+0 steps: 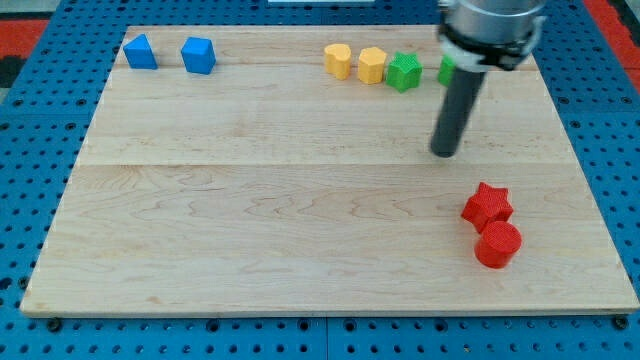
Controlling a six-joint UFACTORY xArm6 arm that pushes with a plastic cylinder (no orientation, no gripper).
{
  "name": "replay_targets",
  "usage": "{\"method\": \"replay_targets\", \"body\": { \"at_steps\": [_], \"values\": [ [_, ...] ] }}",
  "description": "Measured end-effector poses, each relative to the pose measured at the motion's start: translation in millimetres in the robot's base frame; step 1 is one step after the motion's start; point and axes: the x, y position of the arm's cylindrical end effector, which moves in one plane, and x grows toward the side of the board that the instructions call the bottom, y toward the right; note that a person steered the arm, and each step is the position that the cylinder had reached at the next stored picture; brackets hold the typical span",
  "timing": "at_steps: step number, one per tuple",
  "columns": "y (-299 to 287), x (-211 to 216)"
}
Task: Push blue triangle to the blue cube
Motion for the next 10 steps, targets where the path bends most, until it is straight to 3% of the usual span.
{"method": "replay_targets", "body": {
  "at_steps": [1,4,5,7,10],
  "values": [
    [-69,-4],
    [-334,-101],
    [-416,-112],
    [-420,-160],
    [-393,-175]
  ]
}}
